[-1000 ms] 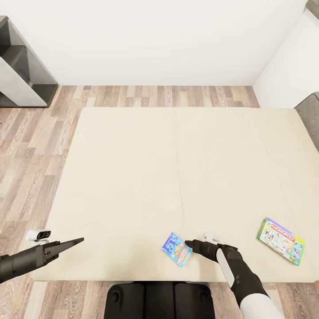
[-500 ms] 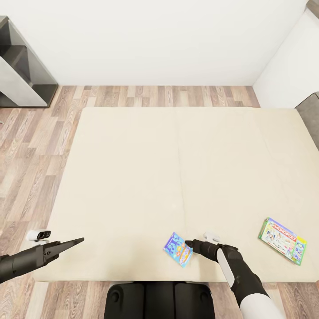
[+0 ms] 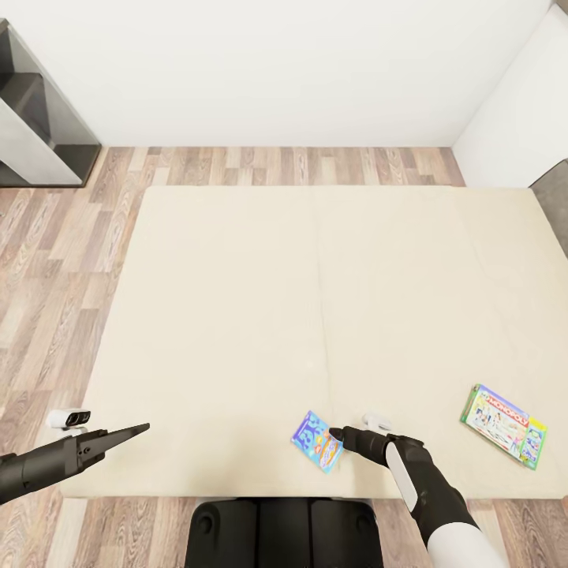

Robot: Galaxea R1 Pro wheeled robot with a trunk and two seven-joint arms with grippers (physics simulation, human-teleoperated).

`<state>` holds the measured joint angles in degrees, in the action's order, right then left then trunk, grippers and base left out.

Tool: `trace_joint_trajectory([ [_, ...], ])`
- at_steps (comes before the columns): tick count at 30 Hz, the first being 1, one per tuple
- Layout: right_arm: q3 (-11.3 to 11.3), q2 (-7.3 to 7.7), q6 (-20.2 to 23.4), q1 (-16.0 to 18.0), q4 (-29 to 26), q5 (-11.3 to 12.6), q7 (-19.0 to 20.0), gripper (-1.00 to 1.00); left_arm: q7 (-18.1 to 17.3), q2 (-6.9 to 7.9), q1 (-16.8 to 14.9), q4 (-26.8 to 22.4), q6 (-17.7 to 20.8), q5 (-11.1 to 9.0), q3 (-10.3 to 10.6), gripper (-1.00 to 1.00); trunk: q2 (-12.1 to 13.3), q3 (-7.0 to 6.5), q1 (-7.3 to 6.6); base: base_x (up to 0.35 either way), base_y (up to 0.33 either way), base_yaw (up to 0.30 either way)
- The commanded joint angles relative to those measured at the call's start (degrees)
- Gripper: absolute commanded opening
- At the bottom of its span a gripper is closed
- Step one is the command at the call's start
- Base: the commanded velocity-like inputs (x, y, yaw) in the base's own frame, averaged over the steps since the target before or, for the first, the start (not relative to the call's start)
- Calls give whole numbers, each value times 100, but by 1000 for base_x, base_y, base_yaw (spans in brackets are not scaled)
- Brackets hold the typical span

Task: Put all the toys in the child's room - the three board games (two on the bed and one on the table), the two jigsaw puzzles on the table, and the tennis ball on the table - inside the toy box on the table in the child's room.

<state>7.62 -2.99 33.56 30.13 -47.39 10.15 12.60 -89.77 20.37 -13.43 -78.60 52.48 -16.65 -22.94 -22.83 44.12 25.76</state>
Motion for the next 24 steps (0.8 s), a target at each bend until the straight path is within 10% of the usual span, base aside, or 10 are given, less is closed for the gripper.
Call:
trace_joint_trajectory([
  [1,29,-6,37,2,-7,5,24,100,-23,2,-1,-2,61,3,0,100,-9,16,3,0,0,0],
  [24,27,-9,29,2,-7,5,24,100,-23,2,-1,0,61,3,0,100,-9,175,3,0,16,0],
])
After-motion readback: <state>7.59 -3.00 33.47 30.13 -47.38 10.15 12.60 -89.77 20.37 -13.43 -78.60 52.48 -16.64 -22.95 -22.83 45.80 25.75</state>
